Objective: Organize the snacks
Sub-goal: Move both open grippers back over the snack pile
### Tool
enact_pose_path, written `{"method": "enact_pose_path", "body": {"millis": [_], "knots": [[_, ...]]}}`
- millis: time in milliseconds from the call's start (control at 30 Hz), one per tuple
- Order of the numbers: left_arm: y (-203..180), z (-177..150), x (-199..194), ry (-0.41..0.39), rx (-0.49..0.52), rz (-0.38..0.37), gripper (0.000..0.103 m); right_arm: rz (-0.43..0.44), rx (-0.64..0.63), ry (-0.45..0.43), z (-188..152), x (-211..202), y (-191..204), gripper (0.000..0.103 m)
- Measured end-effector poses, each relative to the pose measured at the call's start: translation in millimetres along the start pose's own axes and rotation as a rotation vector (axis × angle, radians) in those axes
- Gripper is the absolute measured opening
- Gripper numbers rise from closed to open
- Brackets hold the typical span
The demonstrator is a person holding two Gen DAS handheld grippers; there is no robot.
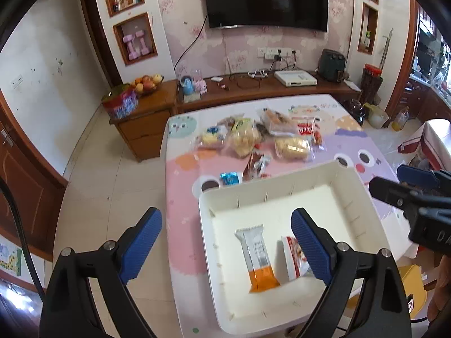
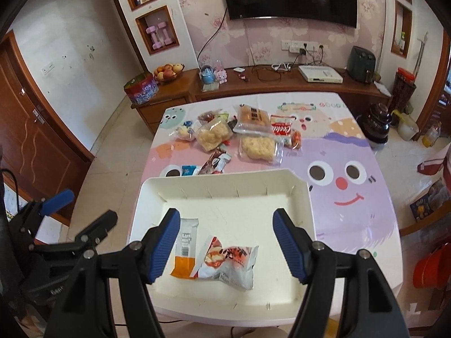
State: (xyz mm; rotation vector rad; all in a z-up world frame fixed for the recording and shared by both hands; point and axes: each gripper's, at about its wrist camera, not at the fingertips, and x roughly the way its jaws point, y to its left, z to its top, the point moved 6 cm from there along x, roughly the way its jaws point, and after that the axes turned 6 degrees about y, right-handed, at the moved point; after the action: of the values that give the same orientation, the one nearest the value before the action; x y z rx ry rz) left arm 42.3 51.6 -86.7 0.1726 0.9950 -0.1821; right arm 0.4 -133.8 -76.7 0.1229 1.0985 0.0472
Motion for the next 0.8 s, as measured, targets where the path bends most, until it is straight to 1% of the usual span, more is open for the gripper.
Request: {"method": "enact_pose_path", "body": {"millis": [100,167,233,267,367,433,467,567,733,800], "knots": [[3,15,-8,-0.013,-0.008,-0.032,0.098,-0.026,-0.023,-0.017,7,-6,3,0.069],[5,31,-16,-0.038,-0.005,-0.034,0.098,-0.017,-0.020,-0.006,14,-10,5,0.069],[8,48,-25,-0.074,-0.006,-0.018,0.100,-0.006,-0.014,-0.011,25,-17,5,0.069],[10,54,-28,-0.082,-0.009,-0.012,0.102,-0.012,-0.016,-0.018,29,-21,4,0.069],[20,85,-41,-0.120,-0.025,-0.017,0.102,-0.069,-0.052,-0.059,53,-38,3,0.069],[27,100,-45,-0.137,-0.040,0.001,0.102,-0.098,-0.073,-0.089,70,-49,3,0.069],[33,112,-47,-0.143,-0.042,0.043,0.102,-0.110,-0.083,-0.102,79,-55,2,0.069],[43,138,-46,-0.143,-0.043,0.100,0.102,-0.150,-0.106,-0.154,112,-72,-3,0.069],[57,174,-30,-0.104,-0.075,0.094,0.102,-0.155,-0.127,-0.211,165,-89,-12,0.069],[61,191,-14,-0.077,-0.078,0.105,0.102,-0.168,-0.132,-0.214,182,-88,-16,0.073]]}}
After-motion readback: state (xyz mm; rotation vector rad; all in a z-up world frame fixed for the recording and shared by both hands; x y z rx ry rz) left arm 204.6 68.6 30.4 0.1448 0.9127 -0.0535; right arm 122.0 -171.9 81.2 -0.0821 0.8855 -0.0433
